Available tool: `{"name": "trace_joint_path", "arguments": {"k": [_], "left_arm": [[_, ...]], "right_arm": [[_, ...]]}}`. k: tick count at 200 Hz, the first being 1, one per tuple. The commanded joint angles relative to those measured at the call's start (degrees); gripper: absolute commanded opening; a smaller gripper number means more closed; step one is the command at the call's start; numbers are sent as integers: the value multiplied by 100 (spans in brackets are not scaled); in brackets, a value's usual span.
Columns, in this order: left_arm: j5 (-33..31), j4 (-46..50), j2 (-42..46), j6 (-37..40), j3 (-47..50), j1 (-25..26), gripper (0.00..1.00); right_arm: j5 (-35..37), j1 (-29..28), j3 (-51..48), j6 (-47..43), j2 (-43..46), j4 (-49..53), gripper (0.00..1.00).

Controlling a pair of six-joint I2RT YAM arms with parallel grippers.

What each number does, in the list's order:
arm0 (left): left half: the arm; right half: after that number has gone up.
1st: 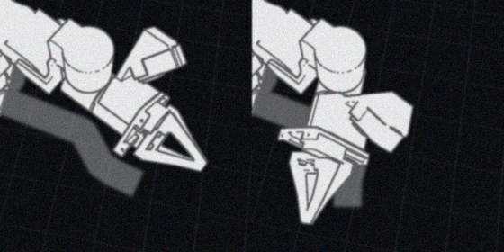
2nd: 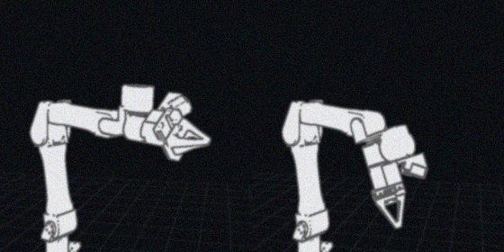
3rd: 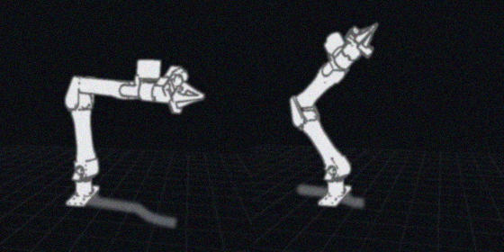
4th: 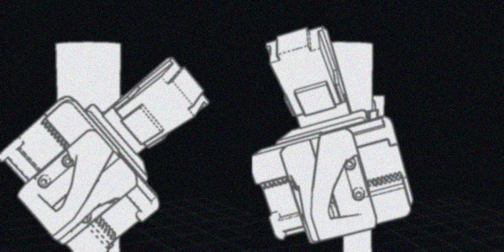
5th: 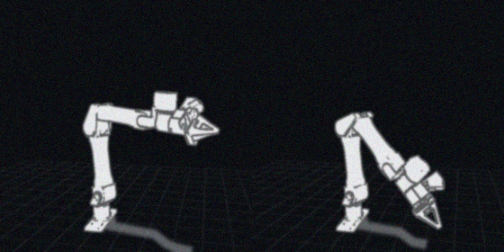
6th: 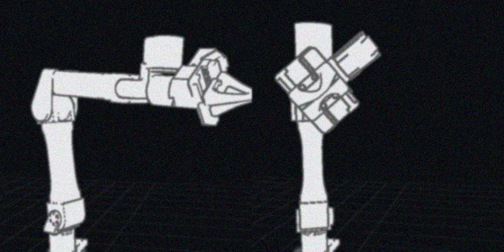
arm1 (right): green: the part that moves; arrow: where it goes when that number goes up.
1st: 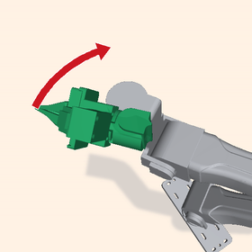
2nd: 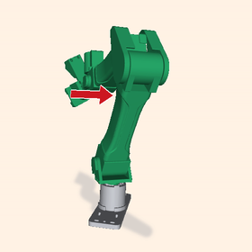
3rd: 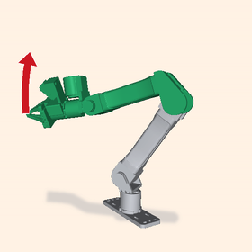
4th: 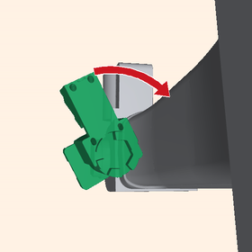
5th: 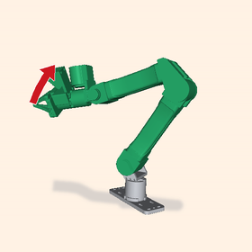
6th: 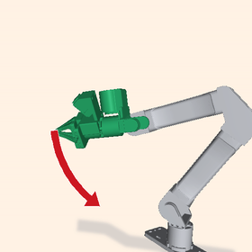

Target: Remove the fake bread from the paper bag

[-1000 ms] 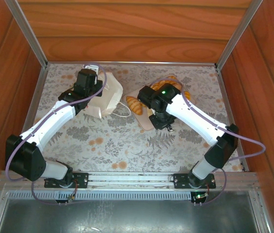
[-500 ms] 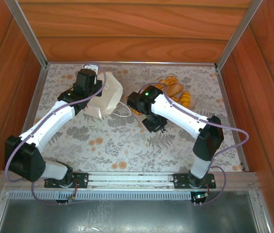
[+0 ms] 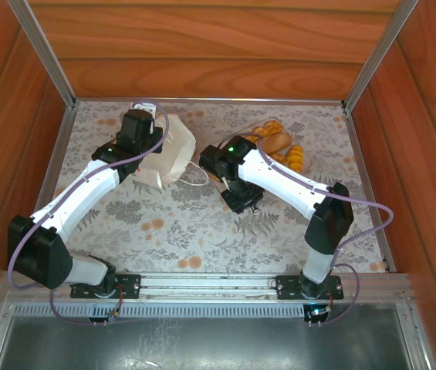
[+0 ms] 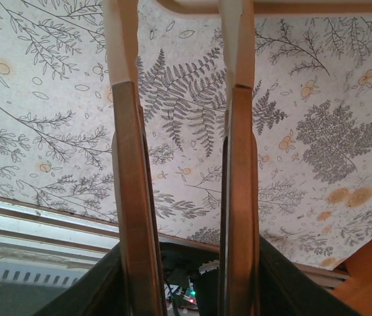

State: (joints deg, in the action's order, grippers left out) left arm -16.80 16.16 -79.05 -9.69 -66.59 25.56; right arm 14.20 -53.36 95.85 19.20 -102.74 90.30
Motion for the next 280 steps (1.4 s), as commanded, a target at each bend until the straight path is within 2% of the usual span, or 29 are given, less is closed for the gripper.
{"name": "trace_joint_path", "arguments": {"k": [1, 68, 140, 243, 280], "left_arm": [[-20, 67, 101, -102, -29, -42, 0], [7, 66, 161, -103, -29, -42, 0], [54, 67, 252, -129, 35, -43, 0], [67, 5, 257, -135, 82, -47, 0], [97, 5, 219, -129, 46, -42, 0]], "right_arm": [[-136, -61, 160, 112, -19, 115, 44], [14, -60, 617, 260, 127, 366, 43], [-168, 318, 336, 267, -58, -559, 30], [28, 590, 398, 395, -650, -628, 30], [-328, 590, 514, 357, -672, -770, 30]]}}
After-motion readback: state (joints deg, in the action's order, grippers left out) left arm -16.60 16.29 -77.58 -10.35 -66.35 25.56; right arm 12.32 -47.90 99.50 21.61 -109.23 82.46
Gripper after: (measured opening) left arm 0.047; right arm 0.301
